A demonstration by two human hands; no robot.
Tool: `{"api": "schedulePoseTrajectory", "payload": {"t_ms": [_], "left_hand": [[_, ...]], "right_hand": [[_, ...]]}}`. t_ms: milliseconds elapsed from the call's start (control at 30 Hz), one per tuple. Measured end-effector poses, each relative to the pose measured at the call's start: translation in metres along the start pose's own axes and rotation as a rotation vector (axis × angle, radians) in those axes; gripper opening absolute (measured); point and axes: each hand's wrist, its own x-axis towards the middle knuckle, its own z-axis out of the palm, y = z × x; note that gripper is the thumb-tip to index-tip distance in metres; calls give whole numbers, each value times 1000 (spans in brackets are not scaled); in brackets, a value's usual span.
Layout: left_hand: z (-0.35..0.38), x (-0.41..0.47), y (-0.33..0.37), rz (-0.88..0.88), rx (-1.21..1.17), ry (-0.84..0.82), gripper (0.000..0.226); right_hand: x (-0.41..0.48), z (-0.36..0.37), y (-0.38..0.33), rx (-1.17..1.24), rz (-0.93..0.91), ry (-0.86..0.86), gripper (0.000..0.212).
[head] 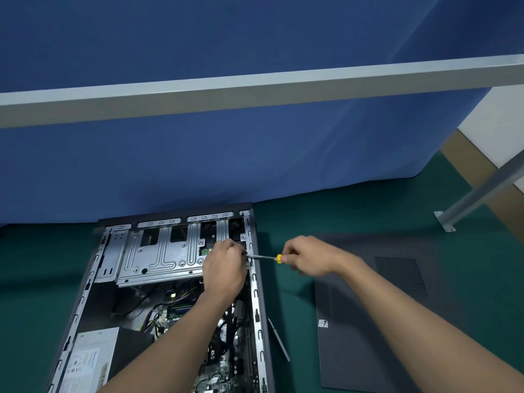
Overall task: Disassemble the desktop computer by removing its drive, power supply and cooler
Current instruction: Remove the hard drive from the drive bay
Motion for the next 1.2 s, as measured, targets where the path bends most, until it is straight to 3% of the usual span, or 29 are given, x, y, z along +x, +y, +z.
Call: {"api": "schedulePoseTrajectory", "payload": {"t_ms": [233,400,500,667,767,867,1200], "left_hand": [[0,3,5,88,216,-30,21],[-5,2,5,34,124,-17,17],[-17,-2,5,-125,-140,39,15],[-40,-14,30,-515,-1021,-60,10],[-45,-29,52,-678,-1454,-194,8],[-42,-39,63,-755,-1640,-268,5],[-26,-38,73,-796,-1612,-321,11]], "right_hand": [[-20,37,8,429,112,220,19],[-27,61,8,815,157,328,13],[-28,65,5,957,171,374,9],[-23,67,-7,1129,182,574,39],[-21,69,-16,1104,90,662,20],[-23,68,-24,1069,-20,696,13],[-20,74,-14,717,66,769,14]]}}
